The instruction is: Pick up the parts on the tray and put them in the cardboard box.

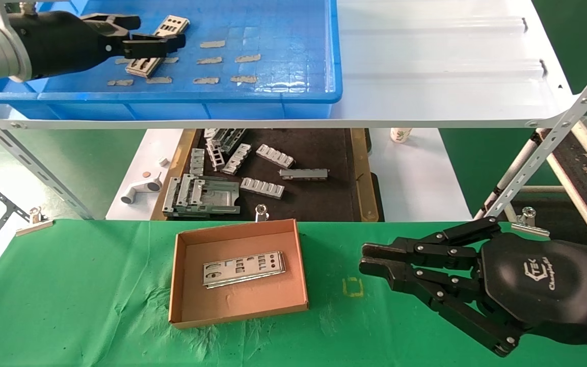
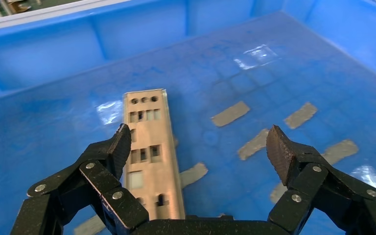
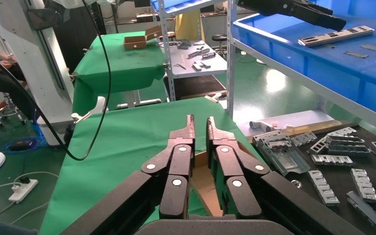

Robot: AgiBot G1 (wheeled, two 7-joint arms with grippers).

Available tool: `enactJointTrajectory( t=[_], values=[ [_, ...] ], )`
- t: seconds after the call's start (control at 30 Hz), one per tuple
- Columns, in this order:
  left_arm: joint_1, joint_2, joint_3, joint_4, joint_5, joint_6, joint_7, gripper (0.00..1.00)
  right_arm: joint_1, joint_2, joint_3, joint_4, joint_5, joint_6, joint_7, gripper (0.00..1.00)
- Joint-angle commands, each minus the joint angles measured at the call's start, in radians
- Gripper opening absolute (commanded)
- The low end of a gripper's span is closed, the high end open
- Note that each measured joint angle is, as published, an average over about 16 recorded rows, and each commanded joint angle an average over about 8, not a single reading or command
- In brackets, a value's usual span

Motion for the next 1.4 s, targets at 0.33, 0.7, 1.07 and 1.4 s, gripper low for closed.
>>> enactJointTrajectory(
  t=[0.33, 0.7, 1.07, 1.4],
  values=[
    [-0.027, 0.031, 0.003, 0.096, 0.009, -0.061, 0.057, 0.63, 0.000, 0.000, 0.000, 0.000, 0.000, 0.000, 0.000, 0.00],
    [-0.032, 0.049, -0.005, 0.139, -0.001, -0.162, 0.074, 0.01, 0.000, 0.000, 0.000, 0.000, 0.000, 0.000, 0.000, 0.00],
    [-0.023, 0.077, -0.011, 0.151, -0.009, -0.233, 0.065, 0.00, 0.000, 0.000, 0.000, 0.000, 0.000, 0.000, 0.000, 0.00],
    [-0.019, 0.075, -0.019, 0.147, -0.022, -0.215, 0.062, 1.00, 0.000, 0.000, 0.000, 0.000, 0.000, 0.000, 0.000, 0.00]
  ],
)
